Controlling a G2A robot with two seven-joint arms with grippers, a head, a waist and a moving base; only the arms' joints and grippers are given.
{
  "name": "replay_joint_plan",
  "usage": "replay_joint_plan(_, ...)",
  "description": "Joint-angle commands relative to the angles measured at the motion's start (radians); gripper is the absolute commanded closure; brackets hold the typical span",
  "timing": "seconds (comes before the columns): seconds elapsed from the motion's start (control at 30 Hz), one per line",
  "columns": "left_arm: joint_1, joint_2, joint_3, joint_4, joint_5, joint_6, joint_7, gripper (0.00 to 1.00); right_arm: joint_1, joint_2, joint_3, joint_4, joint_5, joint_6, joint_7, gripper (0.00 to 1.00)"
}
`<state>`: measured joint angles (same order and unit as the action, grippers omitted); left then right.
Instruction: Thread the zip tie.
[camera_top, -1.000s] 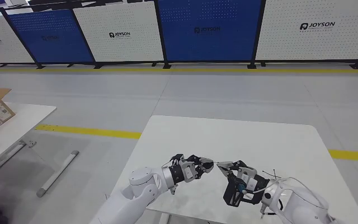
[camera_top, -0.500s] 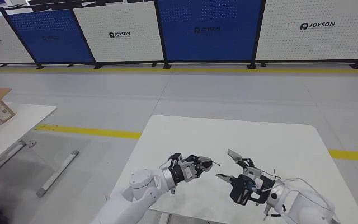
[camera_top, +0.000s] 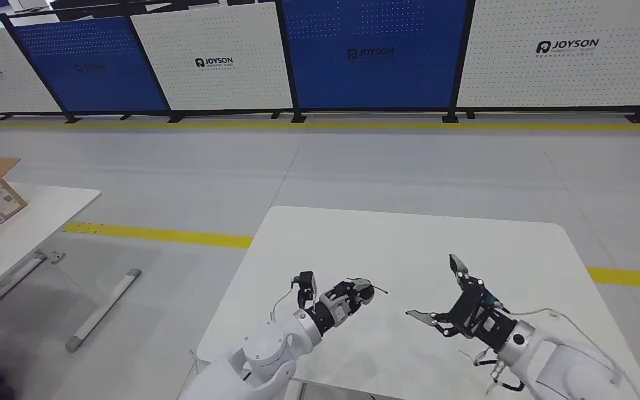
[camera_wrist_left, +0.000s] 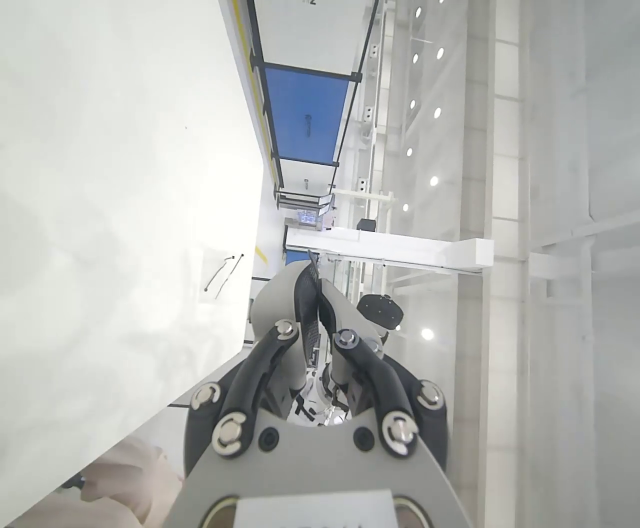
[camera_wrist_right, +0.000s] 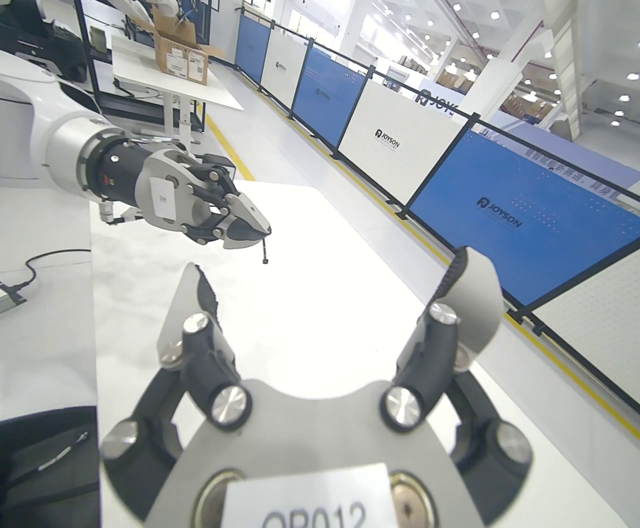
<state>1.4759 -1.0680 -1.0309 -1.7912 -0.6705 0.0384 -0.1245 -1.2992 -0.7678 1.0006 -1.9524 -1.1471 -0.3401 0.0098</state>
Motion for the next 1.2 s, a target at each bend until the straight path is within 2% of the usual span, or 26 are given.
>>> replay_joint_plan(0.0,0.000,0.000,0.000,0.000,0.000,0.000,0.000,1.00,0.000,0.000,0.000,0.000,0.001,0.000,0.000,0.00)
replay_joint_plan(0.07,0.000,0.000,0.000,0.000,0.000,0.000,0.000,1.00,0.000,0.000,0.000,0.000,0.001,0.000,0.000,0.00)
replay_joint_plan(0.13,0.001,-0.002,0.001,0.005,0.034,-0.021,0.021,1.00,-0.011,-0.006,0.002,0.011,0.068,0.000,-0.008,0.00)
replay_joint_plan(0.2,0.007,-0.003,0.013,0.008,0.088,-0.047,0.039,1.00,-0.013,-0.008,-0.012,0.016,0.182,0.000,-0.015,0.00)
replay_joint_plan(0.37,0.018,-0.009,0.044,0.025,0.252,-0.118,0.107,1.00,0.025,0.002,-0.050,0.035,0.501,0.000,0.032,0.00)
replay_joint_plan(0.47,0.024,-0.015,0.067,0.031,0.321,-0.147,0.144,1.00,0.054,0.011,-0.067,0.048,0.723,0.000,0.127,0.00)
replay_joint_plan(0.5,0.024,-0.015,0.067,0.031,0.321,-0.147,0.144,1.00,0.064,0.012,-0.069,0.049,0.748,0.000,0.149,0.00)
replay_joint_plan(0.8,0.024,-0.015,0.067,0.031,0.321,-0.147,0.144,1.00,0.064,0.012,-0.069,0.049,0.748,0.000,0.149,0.00)
replay_joint_plan(0.9,0.022,-0.018,0.066,0.024,0.319,-0.151,0.149,1.00,0.065,0.007,-0.083,0.042,0.847,0.000,0.218,0.00)
replay_joint_plan(0.93,0.026,-0.019,0.060,0.015,0.313,-0.158,0.152,1.00,0.076,0.005,-0.094,0.045,0.914,0.000,0.276,0.00)
replay_joint_plan(1.03,0.042,-0.018,0.047,-0.006,0.298,-0.164,0.139,1.00,0.115,-0.003,-0.106,0.075,1.064,0.000,0.369,0.00)
replay_joint_plan(1.17,0.060,-0.017,0.029,-0.027,0.302,-0.161,0.137,1.00,0.146,-0.020,-0.126,0.139,1.201,0.000,0.465,0.00)
